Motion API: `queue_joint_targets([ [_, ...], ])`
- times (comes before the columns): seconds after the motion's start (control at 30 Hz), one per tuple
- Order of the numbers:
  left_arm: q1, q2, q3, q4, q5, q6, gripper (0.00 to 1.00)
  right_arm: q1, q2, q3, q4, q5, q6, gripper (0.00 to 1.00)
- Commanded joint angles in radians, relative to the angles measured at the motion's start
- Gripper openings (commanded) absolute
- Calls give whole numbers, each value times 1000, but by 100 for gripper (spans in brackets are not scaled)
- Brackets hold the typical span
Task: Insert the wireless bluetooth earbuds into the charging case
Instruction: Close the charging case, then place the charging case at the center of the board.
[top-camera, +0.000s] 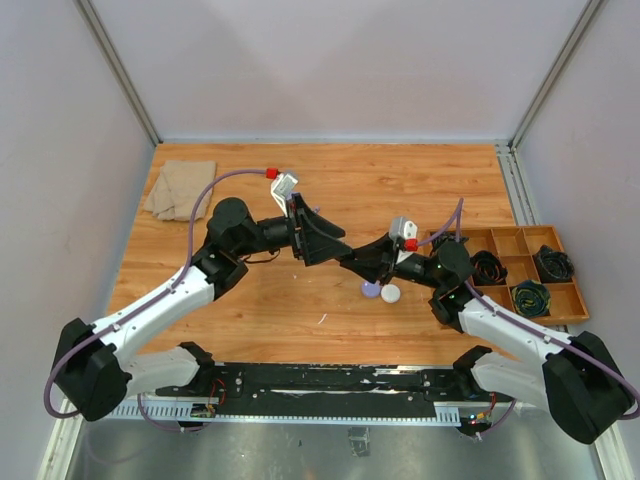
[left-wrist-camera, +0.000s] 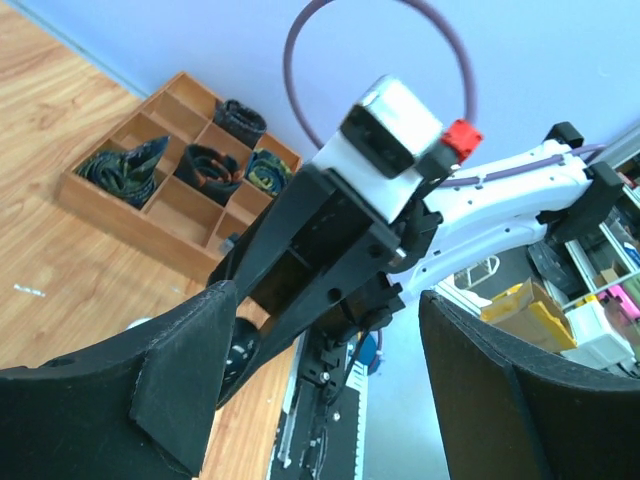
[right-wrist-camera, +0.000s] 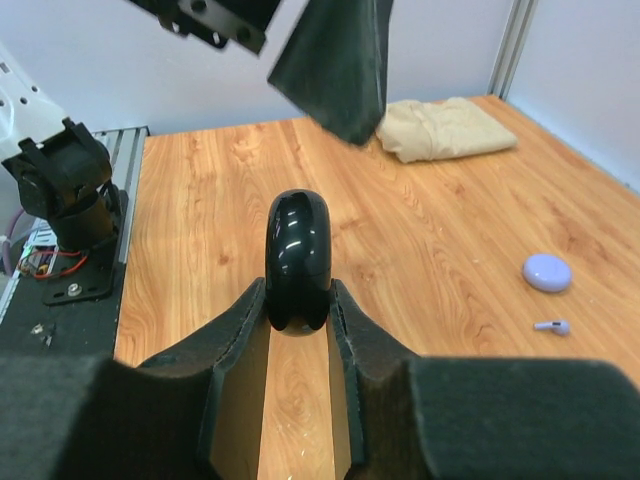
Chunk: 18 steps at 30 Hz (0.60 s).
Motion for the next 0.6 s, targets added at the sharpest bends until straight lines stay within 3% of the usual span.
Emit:
queue_joint_targets([
  [0.0,5,-44,-9,52,22,18,78,11,-23,36,-66,-21,-34,5],
  [0.17,19,-85,6,-105,-112,88,79,11,-29,81,-257,21,-73,5],
  [0.33,22,-121,86,-448,-416,218,82,10,-25,160,-541,146,-119,4],
  [0.57,28,-141,190,-764,-761,350,85,-30,11,241,-839,298,-115,5],
])
